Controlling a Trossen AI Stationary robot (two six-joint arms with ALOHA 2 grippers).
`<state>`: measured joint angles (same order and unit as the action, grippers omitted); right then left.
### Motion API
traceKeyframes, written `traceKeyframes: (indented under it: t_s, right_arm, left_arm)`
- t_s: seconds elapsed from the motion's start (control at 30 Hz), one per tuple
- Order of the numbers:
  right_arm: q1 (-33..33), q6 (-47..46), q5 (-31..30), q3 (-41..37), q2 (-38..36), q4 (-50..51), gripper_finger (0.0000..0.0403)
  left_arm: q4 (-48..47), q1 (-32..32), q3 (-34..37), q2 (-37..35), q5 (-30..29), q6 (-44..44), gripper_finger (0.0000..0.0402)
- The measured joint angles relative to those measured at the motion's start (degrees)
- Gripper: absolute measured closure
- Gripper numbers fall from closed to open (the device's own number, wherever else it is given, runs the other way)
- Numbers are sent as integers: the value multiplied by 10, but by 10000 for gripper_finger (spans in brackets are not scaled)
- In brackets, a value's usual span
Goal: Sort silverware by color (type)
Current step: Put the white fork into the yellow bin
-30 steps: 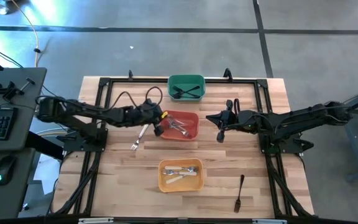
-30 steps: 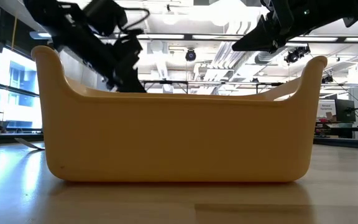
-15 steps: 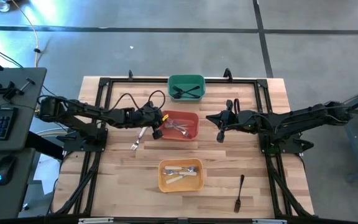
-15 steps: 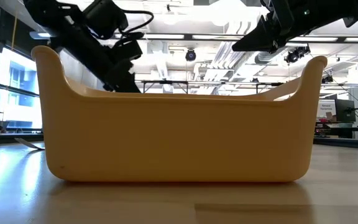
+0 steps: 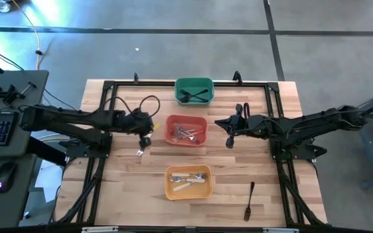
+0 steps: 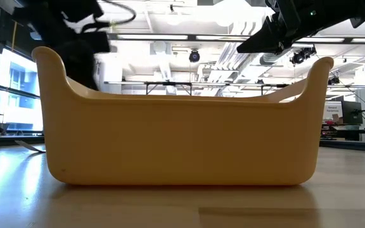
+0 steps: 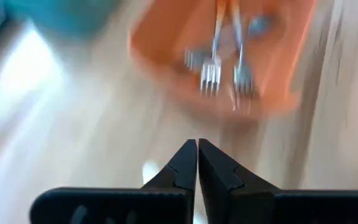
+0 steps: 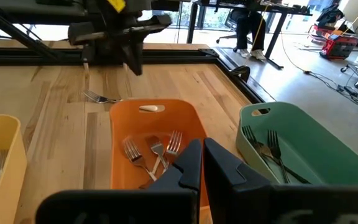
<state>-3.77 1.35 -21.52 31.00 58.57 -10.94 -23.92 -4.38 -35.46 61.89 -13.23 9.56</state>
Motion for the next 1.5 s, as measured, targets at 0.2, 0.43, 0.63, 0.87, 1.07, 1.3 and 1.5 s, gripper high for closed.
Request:
traceKeyframes:
  t_s: [0.2, 0.43, 0.63, 0.87, 1.07, 1.3, 1.5]
  right_arm:
    - [0, 0, 0, 0, 1, 0, 403]
    - [0, 0, 0, 0, 14, -2, 403]
    - [0, 0, 0, 0, 15, 0, 403]
    - [0, 1, 0, 0, 15, -1, 403]
    - [0, 0, 0, 0, 15, 0, 403]
    - [0, 1, 0, 0, 15, -1, 403]
    - [0, 1, 0, 0, 15, 0, 403]
  left_arm:
    - [-160, -4, 0, -17, 57, 109, 382]
    - [-159, -1, 0, 60, 63, 117, 337]
    - [-143, -9, 0, 172, 111, 143, 297]
    - [-95, -9, -4, 225, 106, 144, 267]
    - [-93, -17, -4, 204, 111, 137, 261]
    - [-138, -27, -2, 181, 111, 129, 261]
    - [-56, -3, -2, 162, 122, 145, 261]
